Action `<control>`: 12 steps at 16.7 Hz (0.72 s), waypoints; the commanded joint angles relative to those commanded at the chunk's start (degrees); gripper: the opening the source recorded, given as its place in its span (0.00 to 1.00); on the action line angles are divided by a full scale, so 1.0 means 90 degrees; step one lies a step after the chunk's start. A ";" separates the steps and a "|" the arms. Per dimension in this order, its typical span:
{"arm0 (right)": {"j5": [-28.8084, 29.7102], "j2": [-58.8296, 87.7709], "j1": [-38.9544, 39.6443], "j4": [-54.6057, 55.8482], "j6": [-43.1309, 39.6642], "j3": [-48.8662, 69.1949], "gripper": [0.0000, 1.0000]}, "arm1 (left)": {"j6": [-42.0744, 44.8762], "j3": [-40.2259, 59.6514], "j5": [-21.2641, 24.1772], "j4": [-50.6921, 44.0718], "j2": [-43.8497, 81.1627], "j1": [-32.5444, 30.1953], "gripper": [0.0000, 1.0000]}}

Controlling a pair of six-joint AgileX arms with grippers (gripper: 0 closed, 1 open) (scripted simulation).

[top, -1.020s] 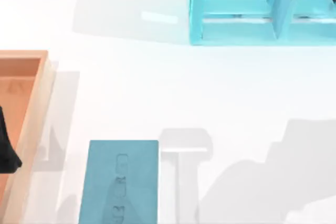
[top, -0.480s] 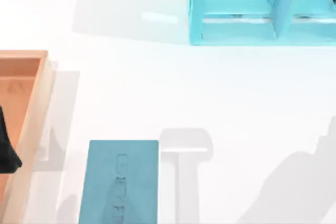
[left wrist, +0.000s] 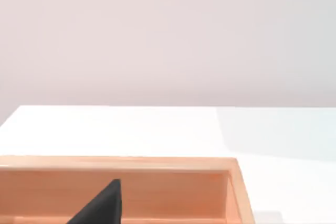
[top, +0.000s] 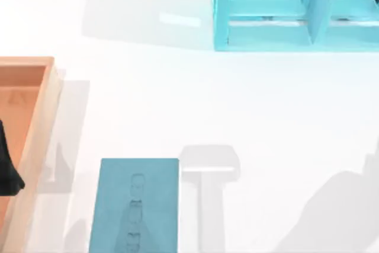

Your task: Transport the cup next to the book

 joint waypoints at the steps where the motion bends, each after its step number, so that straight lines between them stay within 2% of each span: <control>1: 0.0000 0.0000 0.0000 0.0000 0.0000 0.0000 0.77 | 0.0000 0.0000 0.0000 0.0000 0.0000 0.0000 1.00; 11: 0.0000 0.0000 0.0000 0.0000 0.0000 0.0000 0.02 | 0.0000 0.0000 0.0000 0.0000 0.0000 0.0000 1.00; 12: 0.0000 0.0000 0.0000 0.0000 0.0000 0.0000 0.00 | 0.0000 0.0000 0.0000 0.0000 0.0000 0.0000 1.00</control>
